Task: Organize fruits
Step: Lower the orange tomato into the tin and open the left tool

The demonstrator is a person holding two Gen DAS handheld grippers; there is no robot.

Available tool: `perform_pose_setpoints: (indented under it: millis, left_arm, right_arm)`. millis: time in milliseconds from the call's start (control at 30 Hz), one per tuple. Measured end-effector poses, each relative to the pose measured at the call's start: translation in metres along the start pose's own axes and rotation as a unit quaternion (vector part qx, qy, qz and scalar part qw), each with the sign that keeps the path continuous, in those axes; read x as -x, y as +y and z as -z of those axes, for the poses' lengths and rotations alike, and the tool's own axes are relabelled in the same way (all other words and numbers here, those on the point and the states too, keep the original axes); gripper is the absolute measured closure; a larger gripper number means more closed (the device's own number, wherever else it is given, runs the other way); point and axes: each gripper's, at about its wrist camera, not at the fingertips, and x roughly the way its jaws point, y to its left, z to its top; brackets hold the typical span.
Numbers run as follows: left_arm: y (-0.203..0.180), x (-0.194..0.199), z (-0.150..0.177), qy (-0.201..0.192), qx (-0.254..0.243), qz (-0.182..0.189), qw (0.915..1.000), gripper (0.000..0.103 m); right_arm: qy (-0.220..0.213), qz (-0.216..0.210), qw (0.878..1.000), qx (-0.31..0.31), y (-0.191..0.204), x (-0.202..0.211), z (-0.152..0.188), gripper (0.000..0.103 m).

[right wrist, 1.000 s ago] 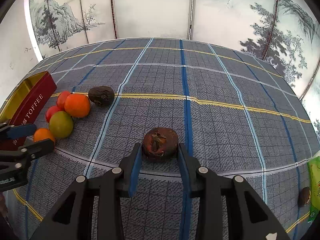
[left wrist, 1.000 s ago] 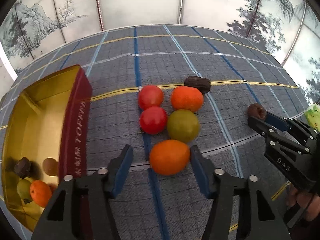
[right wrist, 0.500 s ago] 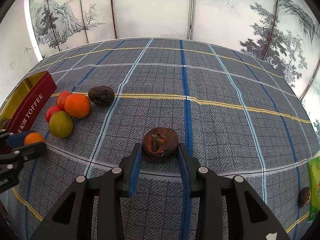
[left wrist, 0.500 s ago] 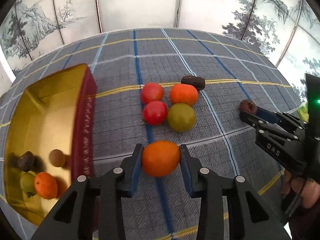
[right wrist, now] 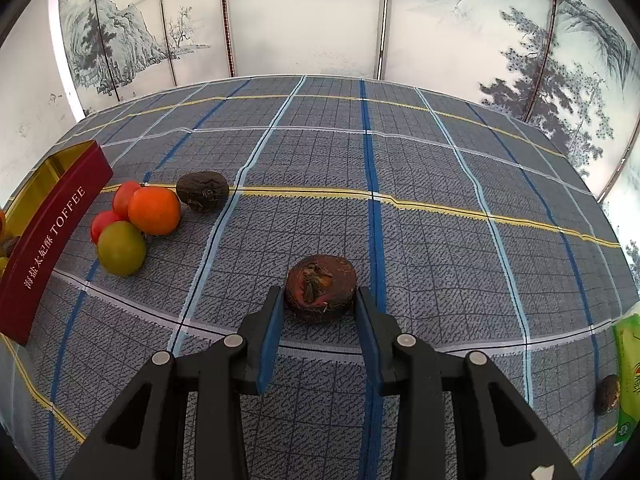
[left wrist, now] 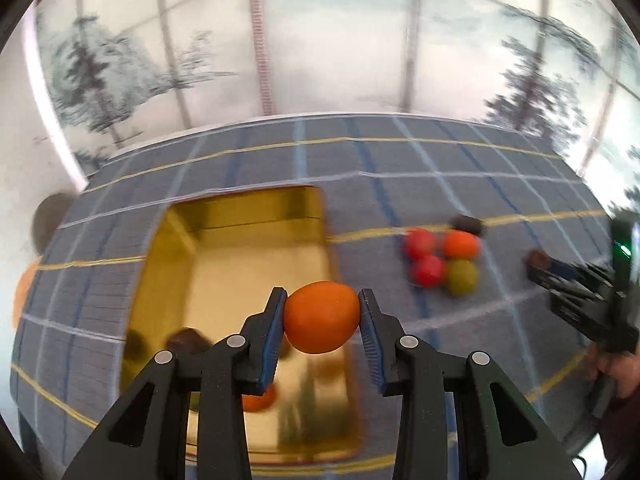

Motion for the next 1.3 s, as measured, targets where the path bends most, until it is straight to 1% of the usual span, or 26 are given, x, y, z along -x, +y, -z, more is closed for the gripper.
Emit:
perform_pose_setpoints:
  millis: [67, 233, 467, 667, 900, 1133, 1300]
  left_arm:
    - [0.020, -0.008, -0.002, 0.003, 0.012, -0.025, 0.9996, 0.066]
    - [0.062, -0.030, -0.008, 0.017, 0.040, -0.057, 0.9974, 0.066]
    - [0.097, -0.057, -0.007, 0.043, 0.063, -0.077, 0.9941, 0.066]
    - [0.107, -0.069, 0.001, 0.060, 0.069, -0.081, 0.9925, 0.066]
    - [0.111, -0.074, 0.009, 0.070, 0.070, -0.082, 0.9918, 0.064]
    - [0.105, -0.074, 0.016, 0.069, 0.060, -0.084, 0.9922, 0.064]
    - [0.105, -0.074, 0.018, 0.070, 0.063, -0.077, 0.9925, 0.063]
  right_arm:
    - [0.000, 0.000, 1.000, 0.000, 0.000, 0.000, 0.000, 0.070]
    - [0.000, 0.000, 1.000, 0.000, 0.000, 0.000, 0.000, 0.070]
    - [0.000, 0.000, 1.000, 0.000, 0.001, 0.000, 0.000, 0.070]
    - [0.000, 0.000, 1.000, 0.001, 0.001, 0.000, 0.000, 0.070]
    - [0.000, 0.001, 1.000, 0.001, 0.002, 0.000, 0.000, 0.070]
    - [0.000, 0.001, 1.000, 0.001, 0.001, 0.000, 0.000, 0.070]
    - [0.001, 0.001, 1.000, 0.001, 0.002, 0.000, 0.000, 0.070]
